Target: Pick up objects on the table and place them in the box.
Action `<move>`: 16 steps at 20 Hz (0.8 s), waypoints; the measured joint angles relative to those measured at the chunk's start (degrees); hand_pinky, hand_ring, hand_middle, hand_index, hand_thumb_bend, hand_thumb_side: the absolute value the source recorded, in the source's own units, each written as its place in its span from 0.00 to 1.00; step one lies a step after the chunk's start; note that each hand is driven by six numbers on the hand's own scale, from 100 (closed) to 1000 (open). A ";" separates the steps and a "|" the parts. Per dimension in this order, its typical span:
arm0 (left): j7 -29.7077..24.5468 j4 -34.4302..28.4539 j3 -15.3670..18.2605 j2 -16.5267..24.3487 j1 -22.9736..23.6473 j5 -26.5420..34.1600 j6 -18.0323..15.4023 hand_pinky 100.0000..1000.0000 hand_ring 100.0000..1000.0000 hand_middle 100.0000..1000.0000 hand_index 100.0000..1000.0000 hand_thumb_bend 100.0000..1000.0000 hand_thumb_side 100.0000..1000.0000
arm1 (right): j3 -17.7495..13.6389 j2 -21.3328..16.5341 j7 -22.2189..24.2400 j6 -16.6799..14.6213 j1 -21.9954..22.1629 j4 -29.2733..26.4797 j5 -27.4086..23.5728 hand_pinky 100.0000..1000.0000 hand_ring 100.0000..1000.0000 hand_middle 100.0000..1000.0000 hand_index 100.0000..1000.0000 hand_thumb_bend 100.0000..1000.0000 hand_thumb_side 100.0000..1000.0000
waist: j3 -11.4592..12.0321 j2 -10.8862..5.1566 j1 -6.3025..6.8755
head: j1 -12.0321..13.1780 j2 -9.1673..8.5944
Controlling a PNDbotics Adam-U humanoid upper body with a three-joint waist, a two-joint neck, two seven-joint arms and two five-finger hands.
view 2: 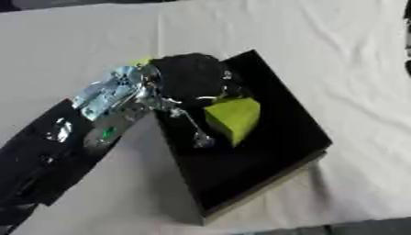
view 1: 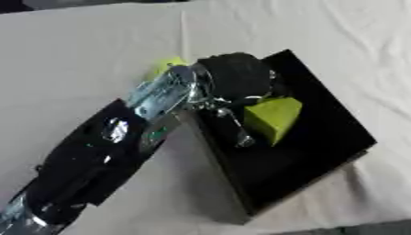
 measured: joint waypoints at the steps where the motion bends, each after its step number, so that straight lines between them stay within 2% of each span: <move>1: 0.24 0.89 -0.07 -0.23 0.13 -0.67 -0.39 0.75 0.75 0.73 0.82 0.26 0.47 | -0.01 0.00 0.00 0.00 0.00 0.00 0.00 0.84 0.76 0.64 0.81 0.00 1.00 | -0.04 0.00 0.00 | 0.00 -0.10; 2: 0.38 1.63 -0.12 -0.38 0.18 -1.34 -0.78 0.76 0.76 0.73 0.82 0.27 0.48 | -0.01 0.00 0.00 0.00 0.00 0.00 -0.01 0.84 0.76 0.64 0.81 0.00 1.00 | -0.05 0.00 0.00 | 0.00 -0.18; 5: 0.41 2.65 -0.07 -1.21 0.13 -3.40 -1.53 0.84 0.84 0.83 0.90 0.55 0.61 | -0.04 0.02 -0.03 0.00 -0.01 0.00 -0.02 0.84 0.76 0.64 0.81 0.00 1.00 | -0.08 0.00 0.00 | 0.00 -0.20; 6: 0.17 2.83 -0.01 -1.29 0.10 -4.06 -1.76 0.85 0.85 0.84 0.91 0.61 0.63 | -0.07 0.02 -0.03 0.00 -0.01 0.00 -0.02 0.84 0.76 0.64 0.81 0.00 1.00 | -0.08 0.00 0.00 | 0.00 -0.20; 7: -0.16 2.96 0.10 -1.41 0.05 -4.66 -1.97 0.86 0.87 0.87 0.93 0.71 0.65 | -0.10 0.03 -0.04 0.00 -0.01 0.00 -0.03 0.84 0.76 0.64 0.81 0.00 1.00 | -0.08 -0.02 0.00 | 0.00 -0.20; 8: -0.58 3.02 0.20 -1.47 0.03 -5.31 -2.18 0.86 0.88 0.87 0.93 0.72 0.66 | -0.15 0.03 -0.05 0.00 -0.01 0.00 -0.04 0.84 0.76 0.64 0.81 0.00 1.00 | -0.07 -0.05 0.01 | 0.00 -0.20; 9: -0.92 3.01 0.23 -1.55 -0.01 -5.85 -2.39 0.89 0.89 0.89 0.95 0.81 0.70 | -0.17 0.03 -0.08 -0.02 0.00 0.00 -0.05 0.84 0.76 0.64 0.81 0.00 1.00 | -0.06 -0.13 0.01 | 0.00 -0.20; 11: -1.62 2.88 0.23 -1.60 -0.02 -6.97 -2.70 0.91 0.91 0.90 0.96 0.88 0.74 | -0.18 0.03 -0.11 -0.05 0.03 0.00 -0.06 0.84 0.76 0.64 0.81 0.00 1.00 | 0.05 -0.34 0.04 | -0.02 -0.19; 16: -3.10 1.45 0.40 -1.54 -0.05 -8.58 -2.74 0.91 0.92 0.91 0.96 0.91 0.74 | -0.19 0.03 -0.13 -0.06 0.06 0.00 -0.12 0.84 0.76 0.64 0.81 0.00 1.00 | 0.11 -0.61 0.09 | -0.02 -0.18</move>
